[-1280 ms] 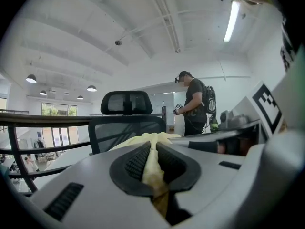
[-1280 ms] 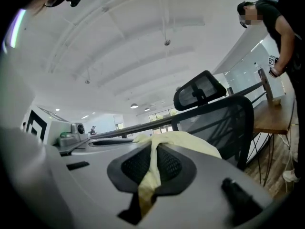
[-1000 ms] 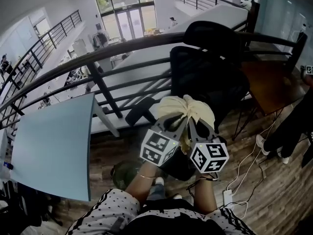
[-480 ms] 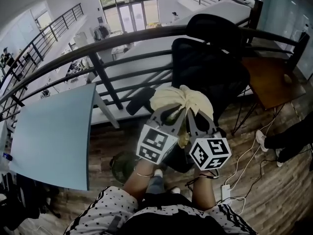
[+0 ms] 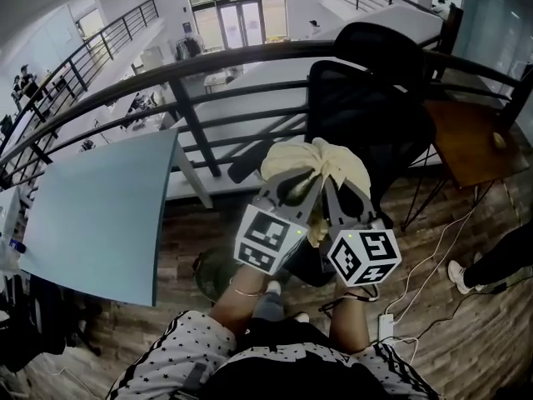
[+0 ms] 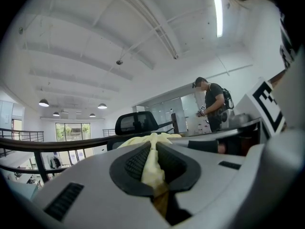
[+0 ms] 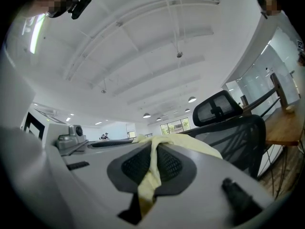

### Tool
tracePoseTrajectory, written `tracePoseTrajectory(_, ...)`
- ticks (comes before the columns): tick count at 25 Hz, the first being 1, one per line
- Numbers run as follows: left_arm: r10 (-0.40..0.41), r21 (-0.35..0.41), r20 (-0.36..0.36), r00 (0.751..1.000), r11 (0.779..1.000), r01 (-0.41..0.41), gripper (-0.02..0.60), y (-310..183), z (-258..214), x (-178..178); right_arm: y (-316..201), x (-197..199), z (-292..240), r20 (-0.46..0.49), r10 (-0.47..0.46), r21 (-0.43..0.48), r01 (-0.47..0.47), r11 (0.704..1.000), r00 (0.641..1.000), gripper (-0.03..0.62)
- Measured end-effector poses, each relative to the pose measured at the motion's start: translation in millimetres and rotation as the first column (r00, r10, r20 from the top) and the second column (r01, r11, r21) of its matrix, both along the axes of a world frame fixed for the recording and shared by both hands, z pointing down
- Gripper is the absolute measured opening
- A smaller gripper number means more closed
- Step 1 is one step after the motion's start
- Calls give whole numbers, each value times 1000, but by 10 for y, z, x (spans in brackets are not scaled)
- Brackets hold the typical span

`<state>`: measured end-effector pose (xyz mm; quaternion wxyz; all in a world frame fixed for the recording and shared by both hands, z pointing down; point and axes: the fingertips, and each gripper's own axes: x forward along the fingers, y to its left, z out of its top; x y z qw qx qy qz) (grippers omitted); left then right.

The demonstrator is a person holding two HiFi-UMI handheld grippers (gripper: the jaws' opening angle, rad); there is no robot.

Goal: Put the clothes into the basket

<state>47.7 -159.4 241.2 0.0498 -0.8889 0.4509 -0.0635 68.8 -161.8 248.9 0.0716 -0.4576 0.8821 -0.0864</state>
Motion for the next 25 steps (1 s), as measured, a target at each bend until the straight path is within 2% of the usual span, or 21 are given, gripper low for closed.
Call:
tracePoseTrajectory(12,-64,18,-20,998,998,64,40,109,-112,-323,94,-315,-144,-21,-60,24,61,998,998,38)
tracePoseTrajectory(19,-158,24,-8,987,987,158,40,229,-175,-975,181,-982,-176,7,-166,19,166,986,986,38)
tracePoseTrajectory(25,-280,6,-14,960,960,280,40,413,-234,-1668,337,-1684,-235,16,-295,4,295,956,955,38)
